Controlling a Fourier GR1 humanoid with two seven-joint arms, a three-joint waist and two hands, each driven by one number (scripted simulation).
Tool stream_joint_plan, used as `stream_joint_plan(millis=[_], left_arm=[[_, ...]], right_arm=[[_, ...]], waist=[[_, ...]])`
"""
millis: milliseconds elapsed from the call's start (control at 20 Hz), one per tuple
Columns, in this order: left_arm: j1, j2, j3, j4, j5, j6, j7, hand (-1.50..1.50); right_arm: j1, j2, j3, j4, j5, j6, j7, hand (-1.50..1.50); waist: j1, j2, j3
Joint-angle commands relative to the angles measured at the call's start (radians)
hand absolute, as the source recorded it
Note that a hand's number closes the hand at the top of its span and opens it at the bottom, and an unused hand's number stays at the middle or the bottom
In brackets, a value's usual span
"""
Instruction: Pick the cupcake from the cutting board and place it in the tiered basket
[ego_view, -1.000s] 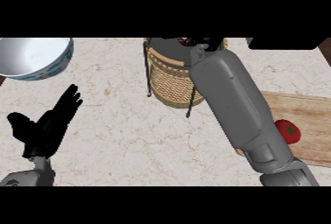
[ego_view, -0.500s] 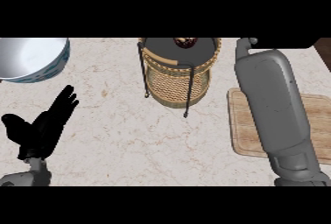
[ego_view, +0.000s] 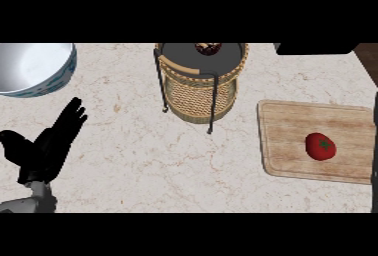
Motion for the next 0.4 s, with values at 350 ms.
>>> stream_joint_plan(millis=[350], left_arm=[[0.023, -0.041, -0.036, -0.038, -0.021, 0.008, 0.009, 0.00]], right_arm=[[0.300, -0.181, -0.249, -0.204, -0.290, 0.225, -0.087, -1.50]], waist=[[0.019, 0.005, 0.000]])
